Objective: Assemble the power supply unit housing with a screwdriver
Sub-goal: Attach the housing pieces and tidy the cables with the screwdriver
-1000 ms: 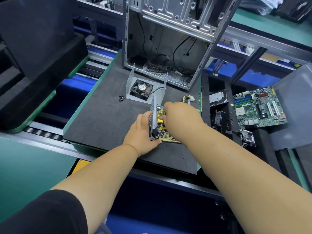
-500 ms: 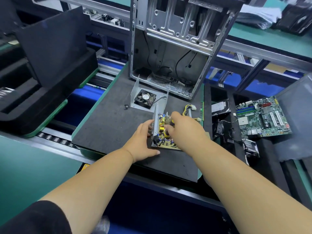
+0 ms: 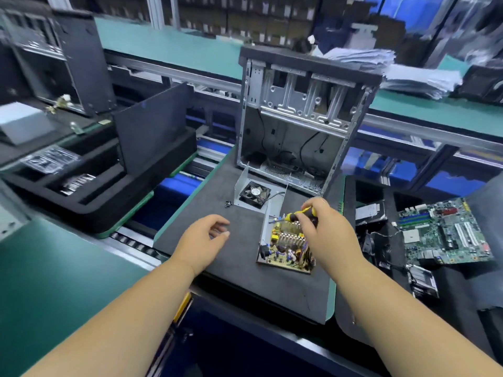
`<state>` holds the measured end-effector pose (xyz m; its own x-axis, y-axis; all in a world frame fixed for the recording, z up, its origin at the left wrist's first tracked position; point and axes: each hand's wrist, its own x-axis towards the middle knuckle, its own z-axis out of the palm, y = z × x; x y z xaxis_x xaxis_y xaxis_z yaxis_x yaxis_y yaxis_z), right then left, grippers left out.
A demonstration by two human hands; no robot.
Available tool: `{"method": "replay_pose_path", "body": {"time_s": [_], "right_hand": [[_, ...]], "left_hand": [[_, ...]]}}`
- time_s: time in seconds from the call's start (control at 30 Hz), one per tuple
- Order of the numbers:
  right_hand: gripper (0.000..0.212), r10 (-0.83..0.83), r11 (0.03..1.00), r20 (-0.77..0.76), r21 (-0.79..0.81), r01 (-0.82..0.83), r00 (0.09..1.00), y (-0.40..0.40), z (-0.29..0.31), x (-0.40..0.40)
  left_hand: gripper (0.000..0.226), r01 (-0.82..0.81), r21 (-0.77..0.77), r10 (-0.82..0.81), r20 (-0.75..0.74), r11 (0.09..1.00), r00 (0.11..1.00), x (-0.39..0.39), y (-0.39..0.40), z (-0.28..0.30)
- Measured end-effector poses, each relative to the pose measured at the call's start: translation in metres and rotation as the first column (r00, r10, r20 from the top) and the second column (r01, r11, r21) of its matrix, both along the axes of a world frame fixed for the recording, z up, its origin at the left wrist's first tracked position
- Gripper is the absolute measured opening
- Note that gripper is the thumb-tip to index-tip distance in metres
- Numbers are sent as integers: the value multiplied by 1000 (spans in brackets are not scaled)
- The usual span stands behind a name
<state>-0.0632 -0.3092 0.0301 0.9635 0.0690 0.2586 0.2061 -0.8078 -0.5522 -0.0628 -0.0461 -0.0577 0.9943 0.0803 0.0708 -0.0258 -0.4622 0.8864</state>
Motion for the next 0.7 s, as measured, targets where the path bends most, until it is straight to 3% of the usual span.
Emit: {"method": "replay_pose_path", "body": {"time_s": [0.43, 0.7], "right_hand": [[10, 35, 999, -58, 31, -34, 998, 47, 0, 71], [12, 20, 999, -113, -24, -23, 993, 81, -10, 121]], "left_hand": [[27, -47, -17, 47, -19, 999, 999, 80, 27, -2], [26, 34, 9, -33, -76, 999, 997, 150, 52, -10]]}}
